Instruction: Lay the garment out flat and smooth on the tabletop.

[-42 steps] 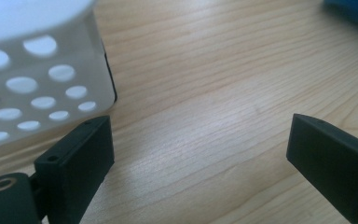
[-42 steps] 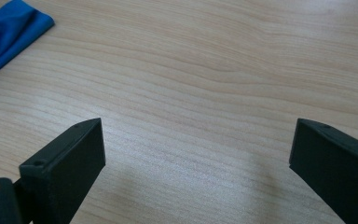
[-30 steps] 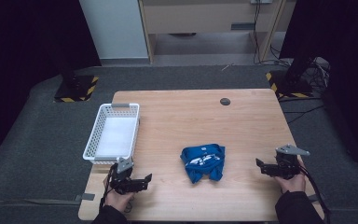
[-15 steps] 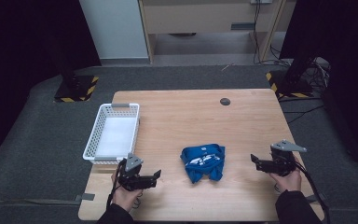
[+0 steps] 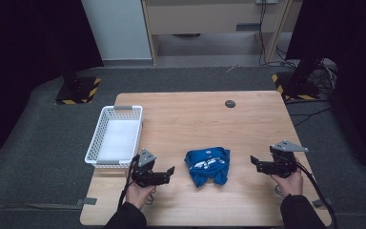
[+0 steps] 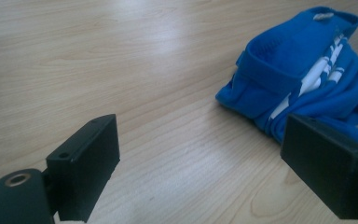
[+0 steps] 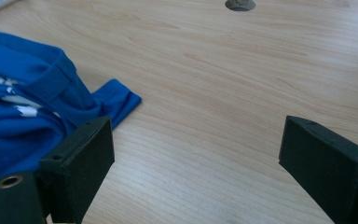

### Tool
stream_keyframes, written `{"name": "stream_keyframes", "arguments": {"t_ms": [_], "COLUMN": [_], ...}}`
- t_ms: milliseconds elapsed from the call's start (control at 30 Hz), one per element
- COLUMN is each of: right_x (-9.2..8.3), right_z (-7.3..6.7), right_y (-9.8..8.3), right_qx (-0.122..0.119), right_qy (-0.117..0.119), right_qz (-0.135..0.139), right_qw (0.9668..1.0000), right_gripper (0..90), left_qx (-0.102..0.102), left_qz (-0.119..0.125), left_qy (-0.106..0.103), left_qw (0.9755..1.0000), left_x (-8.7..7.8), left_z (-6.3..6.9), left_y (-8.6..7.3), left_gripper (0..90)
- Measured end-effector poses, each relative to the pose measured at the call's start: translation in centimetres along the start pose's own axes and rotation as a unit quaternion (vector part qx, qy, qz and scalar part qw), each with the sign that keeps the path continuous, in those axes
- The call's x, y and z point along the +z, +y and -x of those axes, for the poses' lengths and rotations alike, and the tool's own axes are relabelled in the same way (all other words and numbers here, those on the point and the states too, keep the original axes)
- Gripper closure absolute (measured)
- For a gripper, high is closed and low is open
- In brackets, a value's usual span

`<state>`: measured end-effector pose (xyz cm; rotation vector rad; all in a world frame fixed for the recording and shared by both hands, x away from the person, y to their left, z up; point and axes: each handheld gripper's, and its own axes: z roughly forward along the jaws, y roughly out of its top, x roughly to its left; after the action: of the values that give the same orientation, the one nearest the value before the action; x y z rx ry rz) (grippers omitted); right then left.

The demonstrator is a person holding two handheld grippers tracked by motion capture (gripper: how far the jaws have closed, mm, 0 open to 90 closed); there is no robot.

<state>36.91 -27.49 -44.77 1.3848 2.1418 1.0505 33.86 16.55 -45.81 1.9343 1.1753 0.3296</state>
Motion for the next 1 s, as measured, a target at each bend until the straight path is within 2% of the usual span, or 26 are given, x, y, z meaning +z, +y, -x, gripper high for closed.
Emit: {"name": "stream_keyframes", "arguments": {"t_ms": [167,333,500,667,767,1000], "right_x": [0.4,0.9,1.4,1.8,2.0,2.3], "right_z": [-0.6,-1.5,-2.3,-3.0,-3.1,-3.7], "right_y": [0.5,1.1,1.6,2.0,2.1,2.5], "right_qx": [-0.004,-0.010,-0.007,-0.012,0.001,-0.011], "right_qy": [0.011,0.023,0.038,0.051,0.069,0.083], "right_qz": [-0.001,0.000,0.006,0.008,0.015,0.014], "right_qw": [0.9999,0.9997,0.9992,0.9986,0.9975,0.9964], "right_gripper": [10.5,10.7,12.2,15.0,17.2,18.8], "left_qx": [0.015,0.012,0.005,0.005,0.007,0.008], "left_qz": [-0.002,-0.004,0.005,0.009,0.010,0.006], "left_qy": [0.001,-0.010,-0.022,-0.029,-0.033,-0.042], "left_qw": [0.9999,0.9999,0.9997,0.9995,0.9994,0.9991], "left_x": [0.9,2.0,2.7,3.1,3.4,4.2], "left_z": [0.3,0.6,0.9,1.0,1.1,1.3], "left_y": [0.9,1.7,2.5,2.7,2.7,2.9], "left_gripper": [10.7,10.3,10.6,11.7,12.8,14.4]}}
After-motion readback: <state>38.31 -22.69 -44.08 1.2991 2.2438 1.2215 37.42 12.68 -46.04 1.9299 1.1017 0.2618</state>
